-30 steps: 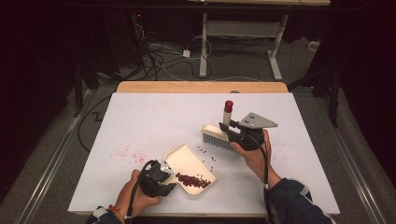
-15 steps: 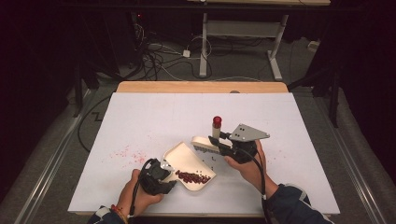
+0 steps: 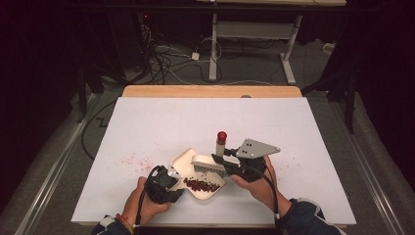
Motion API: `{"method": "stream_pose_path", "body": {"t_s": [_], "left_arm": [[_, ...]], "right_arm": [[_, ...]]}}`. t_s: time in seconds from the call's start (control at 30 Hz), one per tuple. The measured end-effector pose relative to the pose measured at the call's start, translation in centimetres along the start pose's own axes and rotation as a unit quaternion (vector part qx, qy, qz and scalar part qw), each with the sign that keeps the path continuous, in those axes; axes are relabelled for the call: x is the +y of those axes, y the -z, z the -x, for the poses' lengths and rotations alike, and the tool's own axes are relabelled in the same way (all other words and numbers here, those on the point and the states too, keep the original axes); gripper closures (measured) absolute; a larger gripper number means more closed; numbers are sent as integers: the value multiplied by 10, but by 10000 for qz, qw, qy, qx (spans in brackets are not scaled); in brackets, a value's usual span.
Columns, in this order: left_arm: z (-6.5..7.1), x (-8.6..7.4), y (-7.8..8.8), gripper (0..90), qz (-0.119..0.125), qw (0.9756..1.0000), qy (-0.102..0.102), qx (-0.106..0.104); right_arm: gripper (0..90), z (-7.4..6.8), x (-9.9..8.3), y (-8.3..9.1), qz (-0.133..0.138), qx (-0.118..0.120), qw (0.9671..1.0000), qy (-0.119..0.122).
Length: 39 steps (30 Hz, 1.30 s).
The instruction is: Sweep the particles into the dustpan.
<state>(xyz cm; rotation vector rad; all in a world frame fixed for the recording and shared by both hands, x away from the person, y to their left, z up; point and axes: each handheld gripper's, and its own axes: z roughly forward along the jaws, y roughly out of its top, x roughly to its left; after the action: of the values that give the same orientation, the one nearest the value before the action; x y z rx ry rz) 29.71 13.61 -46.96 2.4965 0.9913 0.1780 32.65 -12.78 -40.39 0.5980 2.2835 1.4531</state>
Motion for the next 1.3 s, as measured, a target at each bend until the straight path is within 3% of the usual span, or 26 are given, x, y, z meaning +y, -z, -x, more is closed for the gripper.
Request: {"method": "stream_pose_path", "body": {"t_s": [0.13, 0.37, 0.77, 0.93, 1.13, 1.3], "left_arm": [[0, 0, 0, 638, 3, 10000, -13, 0], [0, 0, 3, 638, -51, 9999, -108, 39], [1, -2, 3, 638, -131, 9998, -150, 55], [3, -1, 3, 638, -121, 9998, -147, 68], [3, -1, 2, 638, -100, 9998, -142, 53], [3, -1, 2, 638, -89, 9998, -145, 55]], "right_arm": [[702, 1, 3, 4, 103, 25, 9999, -30], [703, 14, 8, 23, 286, -204, 9993, -90], [703, 33, -18, 69, -49, -751, 9969, -216], [703, 26, -25, 71, -254, -640, 9974, -193], [703, 6, -19, 61, -192, -170, 9996, -133], [703, 0, -15, 59, -6, -47, 10000, -49]]}}
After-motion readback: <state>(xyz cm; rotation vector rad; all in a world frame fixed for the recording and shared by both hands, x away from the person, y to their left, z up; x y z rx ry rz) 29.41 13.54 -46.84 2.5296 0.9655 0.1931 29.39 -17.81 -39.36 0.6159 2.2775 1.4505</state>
